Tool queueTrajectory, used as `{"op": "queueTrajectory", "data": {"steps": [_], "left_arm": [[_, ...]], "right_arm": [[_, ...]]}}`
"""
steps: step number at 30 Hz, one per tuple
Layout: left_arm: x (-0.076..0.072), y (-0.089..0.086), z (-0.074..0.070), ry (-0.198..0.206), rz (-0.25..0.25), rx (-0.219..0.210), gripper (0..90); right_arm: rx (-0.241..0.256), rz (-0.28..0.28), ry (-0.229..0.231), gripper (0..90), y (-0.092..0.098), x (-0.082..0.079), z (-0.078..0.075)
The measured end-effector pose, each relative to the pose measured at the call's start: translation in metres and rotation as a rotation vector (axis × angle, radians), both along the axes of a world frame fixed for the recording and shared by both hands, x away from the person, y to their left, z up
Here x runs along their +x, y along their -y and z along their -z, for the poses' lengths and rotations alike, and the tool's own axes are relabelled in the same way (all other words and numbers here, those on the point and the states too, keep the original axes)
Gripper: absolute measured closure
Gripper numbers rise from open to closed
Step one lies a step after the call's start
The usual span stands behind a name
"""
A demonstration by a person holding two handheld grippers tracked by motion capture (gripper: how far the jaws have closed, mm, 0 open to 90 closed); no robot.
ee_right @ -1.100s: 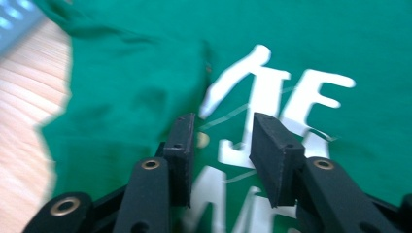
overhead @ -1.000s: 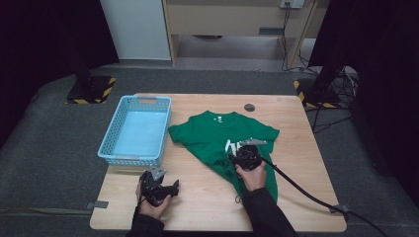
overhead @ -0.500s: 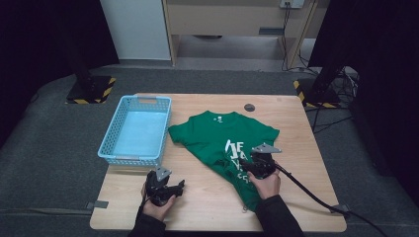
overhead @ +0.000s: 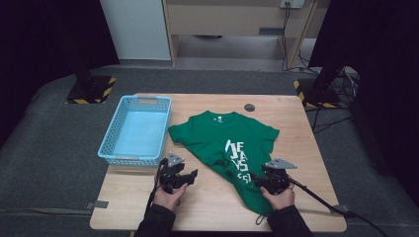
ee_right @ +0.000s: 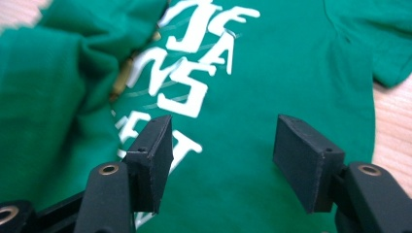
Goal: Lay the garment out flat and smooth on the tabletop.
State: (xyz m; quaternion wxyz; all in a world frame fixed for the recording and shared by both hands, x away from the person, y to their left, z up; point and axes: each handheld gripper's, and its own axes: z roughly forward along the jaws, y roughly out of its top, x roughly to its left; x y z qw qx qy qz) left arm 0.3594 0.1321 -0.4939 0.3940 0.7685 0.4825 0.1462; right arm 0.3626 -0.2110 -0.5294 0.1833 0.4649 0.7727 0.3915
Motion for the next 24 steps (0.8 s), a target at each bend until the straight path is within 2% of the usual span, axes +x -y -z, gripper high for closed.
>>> {"op": "queueTrajectory", "data": {"steps": [3, 7, 10, 12, 14, 19, 24], "left_arm": [[0.012, 0.013, -0.007, -0.003, 0.020, -0.002, 42.7], [0.031, 0.027, -0.011, -0.023, 0.047, -0.011, 46.0], [0.043, 0.036, -0.010, -0.042, 0.044, 0.005, 48.6], [0.048, 0.041, -0.007, -0.059, 0.033, 0.031, 49.6], [0.051, 0.045, -0.004, -0.076, 0.034, 0.049, 50.7], [0.055, 0.053, 0.006, -0.109, 0.041, 0.054, 54.1], [0.054, 0.059, 0.012, -0.105, 0.040, 0.105, 62.5]], "right_arm": [[-0.012, -0.003, -0.010, 38.9, 0.001, 0.000, 0.006], [-0.034, -0.008, -0.007, 36.8, 0.001, -0.002, 0.006], [-0.043, -0.018, -0.009, 33.2, 0.000, -0.003, 0.007], [-0.052, -0.020, -0.005, 32.4, -0.001, -0.003, 0.007], [-0.075, -0.022, 0.001, 31.6, -0.004, -0.004, 0.007], [-0.074, -0.018, -0.001, 31.5, -0.004, -0.004, 0.007], [-0.074, -0.018, -0.001, 31.5, -0.004, -0.004, 0.007]]}}
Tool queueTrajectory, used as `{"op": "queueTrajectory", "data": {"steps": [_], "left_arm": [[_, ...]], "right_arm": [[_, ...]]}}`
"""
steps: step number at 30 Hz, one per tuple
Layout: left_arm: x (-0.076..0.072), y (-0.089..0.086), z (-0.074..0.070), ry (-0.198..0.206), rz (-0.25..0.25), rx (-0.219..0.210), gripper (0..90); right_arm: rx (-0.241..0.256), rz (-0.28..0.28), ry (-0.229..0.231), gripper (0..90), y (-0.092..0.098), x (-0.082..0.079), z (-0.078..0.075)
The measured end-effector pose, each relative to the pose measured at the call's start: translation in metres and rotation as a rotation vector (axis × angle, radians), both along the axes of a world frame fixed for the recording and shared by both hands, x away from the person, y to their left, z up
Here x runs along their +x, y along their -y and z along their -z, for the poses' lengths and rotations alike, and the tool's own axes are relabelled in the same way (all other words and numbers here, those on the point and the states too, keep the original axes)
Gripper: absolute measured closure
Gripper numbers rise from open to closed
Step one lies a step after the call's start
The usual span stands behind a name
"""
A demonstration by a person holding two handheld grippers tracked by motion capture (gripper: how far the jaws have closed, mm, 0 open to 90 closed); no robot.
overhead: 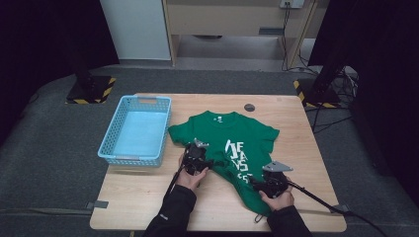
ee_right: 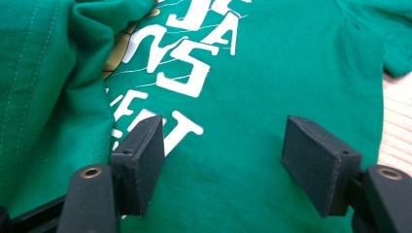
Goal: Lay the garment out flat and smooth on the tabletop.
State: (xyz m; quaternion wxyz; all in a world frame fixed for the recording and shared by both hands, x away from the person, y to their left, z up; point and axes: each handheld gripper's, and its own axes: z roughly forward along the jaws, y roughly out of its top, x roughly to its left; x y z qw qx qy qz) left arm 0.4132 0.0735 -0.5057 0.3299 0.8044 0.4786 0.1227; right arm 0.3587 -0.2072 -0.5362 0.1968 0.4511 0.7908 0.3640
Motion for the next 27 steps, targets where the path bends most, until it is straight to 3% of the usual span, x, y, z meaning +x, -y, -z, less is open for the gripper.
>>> {"op": "queueTrajectory", "data": {"steps": [4, 9, 14, 19, 21, 27], "left_arm": [[-0.004, 0.003, 0.003, 0.008, 0.008, 0.017, 71.8], [-0.007, 0.004, 0.003, 0.027, 0.018, 0.006, 82.0], [-0.012, 0.000, 0.000, 0.036, 0.029, -0.006, 84.3], [-0.029, -0.017, -0.016, 0.041, 0.051, -0.019, 84.4], [-0.040, -0.027, -0.021, 0.046, 0.054, -0.005, 84.3], [-0.070, -0.061, -0.022, 0.022, 0.045, 0.016, 84.3]], "right_arm": [[0.000, 0.000, 0.000, 31.5, 0.000, 0.000, 0.000], [0.000, 0.000, 0.000, 31.5, 0.000, 0.000, 0.000], [0.000, 0.000, 0.000, 31.5, 0.000, 0.000, 0.000], [0.000, 0.000, 0.000, 31.5, 0.000, 0.000, 0.000], [0.000, 0.000, 0.000, 31.5, 0.000, 0.000, 0.000], [-0.004, 0.008, -0.001, 28.5, 0.000, 0.000, 0.000]]}}
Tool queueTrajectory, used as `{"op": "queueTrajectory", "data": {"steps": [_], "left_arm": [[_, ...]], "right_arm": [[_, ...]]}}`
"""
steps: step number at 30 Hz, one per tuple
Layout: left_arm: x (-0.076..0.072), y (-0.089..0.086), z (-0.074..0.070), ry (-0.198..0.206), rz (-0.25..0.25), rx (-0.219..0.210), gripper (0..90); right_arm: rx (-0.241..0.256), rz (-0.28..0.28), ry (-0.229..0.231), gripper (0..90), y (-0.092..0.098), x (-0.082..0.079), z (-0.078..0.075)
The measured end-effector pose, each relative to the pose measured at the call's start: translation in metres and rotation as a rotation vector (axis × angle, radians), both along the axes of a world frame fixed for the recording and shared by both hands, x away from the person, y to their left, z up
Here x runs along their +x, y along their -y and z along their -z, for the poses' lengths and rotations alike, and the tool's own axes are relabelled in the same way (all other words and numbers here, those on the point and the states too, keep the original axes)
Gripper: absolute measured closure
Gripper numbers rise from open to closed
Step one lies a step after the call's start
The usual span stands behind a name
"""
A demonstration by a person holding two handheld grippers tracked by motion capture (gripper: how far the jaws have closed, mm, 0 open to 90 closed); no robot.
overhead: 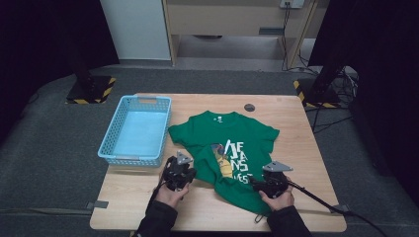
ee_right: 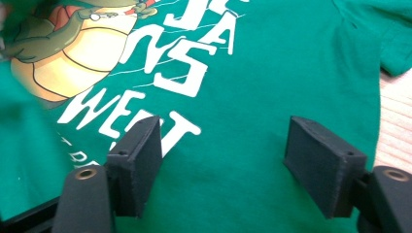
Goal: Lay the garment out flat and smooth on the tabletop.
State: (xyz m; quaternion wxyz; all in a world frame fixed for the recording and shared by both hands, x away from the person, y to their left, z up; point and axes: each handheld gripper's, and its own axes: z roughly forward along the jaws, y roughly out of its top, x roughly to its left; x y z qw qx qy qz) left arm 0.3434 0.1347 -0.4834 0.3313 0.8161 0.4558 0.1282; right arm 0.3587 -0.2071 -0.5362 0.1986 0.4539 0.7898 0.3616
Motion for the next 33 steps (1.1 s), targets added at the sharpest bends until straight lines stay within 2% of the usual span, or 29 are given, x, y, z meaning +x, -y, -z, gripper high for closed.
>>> {"op": "queueTrajectory", "data": {"steps": [1, 4, 7, 9, 13, 15, 20, 23, 25, 29, 32, 33], "left_arm": [[-0.005, -0.005, 0.001, -0.006, -0.003, 0.023, 84.2], [-0.020, -0.021, 0.005, -0.030, -0.020, 0.042, 84.2], [-0.034, -0.034, 0.009, -0.052, -0.040, 0.031, 84.0], [-0.041, -0.041, 0.013, -0.082, -0.050, 0.014, 83.4], [-0.051, -0.045, 0.022, -0.115, -0.063, 0.035, 82.4], [-0.055, -0.045, 0.025, -0.119, -0.075, 0.053, 81.3], [-0.059, -0.046, 0.025, -0.111, -0.094, 0.058, 75.8], [-0.057, -0.046, 0.020, -0.086, -0.103, 0.043, 69.3], [-0.053, -0.046, 0.013, -0.040, -0.116, 0.035, 65.1], [-0.041, -0.038, -0.007, 0.054, -0.103, 0.036, 55.9], [-0.025, -0.026, -0.015, 0.106, -0.085, 0.039, 48.7], [-0.018, -0.021, -0.016, 0.111, -0.073, 0.033, 46.3]], "right_arm": [[0.001, 0.000, -0.002, 26.9, 0.000, 0.000, 0.000], [0.008, 0.003, -0.006, 25.8, 0.000, -0.001, 0.000], [0.007, 0.005, -0.006, 24.8, 0.000, -0.002, 0.000], [0.007, 0.006, -0.004, 23.7, 0.000, -0.003, 0.000], [0.004, 0.007, -0.012, 21.0, -0.001, -0.003, 0.000], [0.001, 0.006, -0.013, 19.9, -0.002, -0.004, 0.000], [0.016, 0.011, -0.004, 18.7, -0.002, -0.006, -0.004], [0.042, 0.024, 0.038, 18.1, 0.001, -0.007, -0.013], [0.062, 0.037, 0.066, 17.9, 0.004, -0.007, -0.020], [0.052, 0.058, 0.097, 16.8, 0.005, -0.002, -0.028], [0.031, 0.073, 0.100, 15.6, 0.003, 0.006, -0.029], [0.026, 0.077, 0.100, 15.4, 0.002, 0.009, -0.029]]}}
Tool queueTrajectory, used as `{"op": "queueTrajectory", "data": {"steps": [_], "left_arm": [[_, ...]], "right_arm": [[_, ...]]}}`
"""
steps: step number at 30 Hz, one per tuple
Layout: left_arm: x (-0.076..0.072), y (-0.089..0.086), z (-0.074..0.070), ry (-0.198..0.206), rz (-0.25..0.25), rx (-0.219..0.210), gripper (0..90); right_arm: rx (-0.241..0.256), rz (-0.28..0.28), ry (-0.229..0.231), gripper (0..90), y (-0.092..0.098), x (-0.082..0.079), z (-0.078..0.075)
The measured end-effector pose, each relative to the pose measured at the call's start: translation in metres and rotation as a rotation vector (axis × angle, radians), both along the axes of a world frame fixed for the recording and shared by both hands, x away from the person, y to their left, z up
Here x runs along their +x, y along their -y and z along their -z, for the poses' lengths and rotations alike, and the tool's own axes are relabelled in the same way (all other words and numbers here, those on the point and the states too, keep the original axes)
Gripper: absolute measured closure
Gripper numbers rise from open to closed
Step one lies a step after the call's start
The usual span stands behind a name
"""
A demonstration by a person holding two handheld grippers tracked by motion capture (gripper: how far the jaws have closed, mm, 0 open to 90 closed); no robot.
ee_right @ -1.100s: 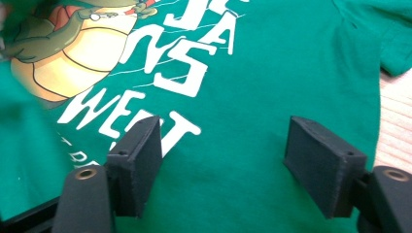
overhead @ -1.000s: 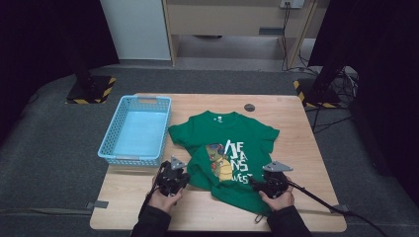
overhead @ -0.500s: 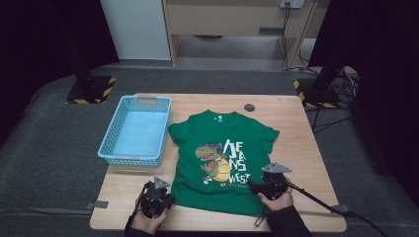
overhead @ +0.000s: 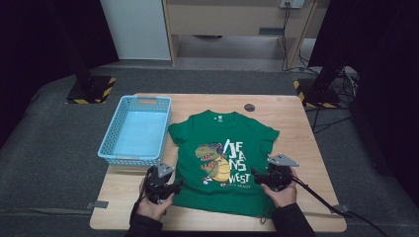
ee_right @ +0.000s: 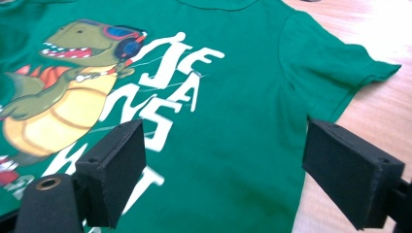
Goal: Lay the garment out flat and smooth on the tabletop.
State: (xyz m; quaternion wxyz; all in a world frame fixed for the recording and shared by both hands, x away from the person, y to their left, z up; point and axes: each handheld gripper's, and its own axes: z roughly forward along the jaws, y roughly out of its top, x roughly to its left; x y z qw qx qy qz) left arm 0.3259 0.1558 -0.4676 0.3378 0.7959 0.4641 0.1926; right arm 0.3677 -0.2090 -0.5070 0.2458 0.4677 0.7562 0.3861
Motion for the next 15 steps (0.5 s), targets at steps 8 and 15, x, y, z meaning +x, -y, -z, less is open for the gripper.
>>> {"op": "queueTrajectory", "data": {"steps": [8, 15], "left_arm": [[0.054, 0.038, 0.013, -0.016, 0.061, 0.016, 34.7], [0.082, 0.048, 0.037, -0.122, 0.042, 0.052, 35.6]], "right_arm": [[0.004, 0.010, -0.062, 15.4, -0.008, 0.028, 0.007], [-0.057, 0.017, -0.118, 16.1, -0.015, 0.045, 0.025]]}}
